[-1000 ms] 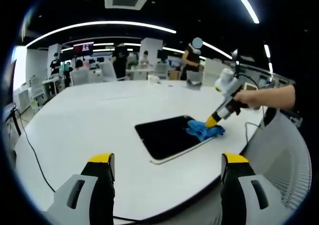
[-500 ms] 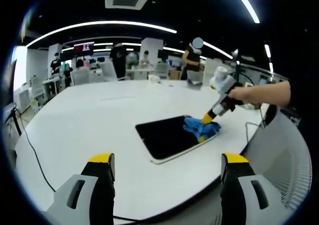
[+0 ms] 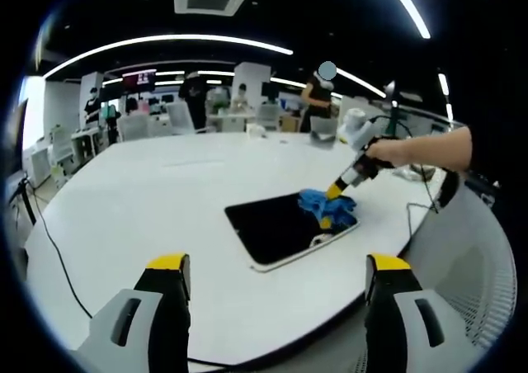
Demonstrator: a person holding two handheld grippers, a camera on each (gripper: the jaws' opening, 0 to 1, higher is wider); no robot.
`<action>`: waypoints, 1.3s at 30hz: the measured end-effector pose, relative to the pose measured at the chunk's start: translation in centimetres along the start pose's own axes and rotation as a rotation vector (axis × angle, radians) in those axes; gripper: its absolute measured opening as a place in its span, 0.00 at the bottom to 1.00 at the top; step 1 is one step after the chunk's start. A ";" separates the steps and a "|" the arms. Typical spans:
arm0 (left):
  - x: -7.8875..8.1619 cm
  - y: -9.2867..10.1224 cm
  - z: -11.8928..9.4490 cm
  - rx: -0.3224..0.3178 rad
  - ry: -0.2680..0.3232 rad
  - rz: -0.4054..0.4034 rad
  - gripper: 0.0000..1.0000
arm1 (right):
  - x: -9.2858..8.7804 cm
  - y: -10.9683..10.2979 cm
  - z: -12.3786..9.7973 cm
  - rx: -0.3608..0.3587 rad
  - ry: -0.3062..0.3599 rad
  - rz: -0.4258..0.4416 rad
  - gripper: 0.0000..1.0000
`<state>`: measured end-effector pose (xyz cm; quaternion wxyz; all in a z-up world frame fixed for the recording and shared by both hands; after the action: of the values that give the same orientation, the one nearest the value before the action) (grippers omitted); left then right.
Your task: Wipe the mirror surface with the cleaning cloth until all visible marks leave the cleaned area.
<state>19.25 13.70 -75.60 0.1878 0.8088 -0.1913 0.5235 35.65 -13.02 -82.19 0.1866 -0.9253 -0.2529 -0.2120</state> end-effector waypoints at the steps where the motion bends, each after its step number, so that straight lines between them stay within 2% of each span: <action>1: 0.0 0.0 0.0 0.000 0.000 0.000 0.88 | 0.2 0.1 0.0 -0.007 -0.004 -0.005 0.03; 15: 0.1 0.0 0.1 -0.006 0.002 -0.003 0.88 | 1.8 1.4 0.5 -0.069 -0.006 -0.064 0.03; 39: 0.1 -0.2 0.1 0.005 0.004 -0.006 0.88 | 3.6 2.5 1.2 -0.108 -0.005 -0.103 0.03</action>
<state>19.51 13.82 -75.55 0.1875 0.8087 -0.1872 0.5252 40.24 -13.09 -82.04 0.1246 -0.9204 -0.2886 -0.2324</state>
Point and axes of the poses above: the point that each gripper's makers call its tool centre point, and the gripper's own axes: z roughly forward along the fingers, y roughly to its right, x roughly out of its top, the point moved 4 cm from there along -z, roughly backward along the fingers, and after that the axes turned 2 degrees about x, right-handed, at the moved point
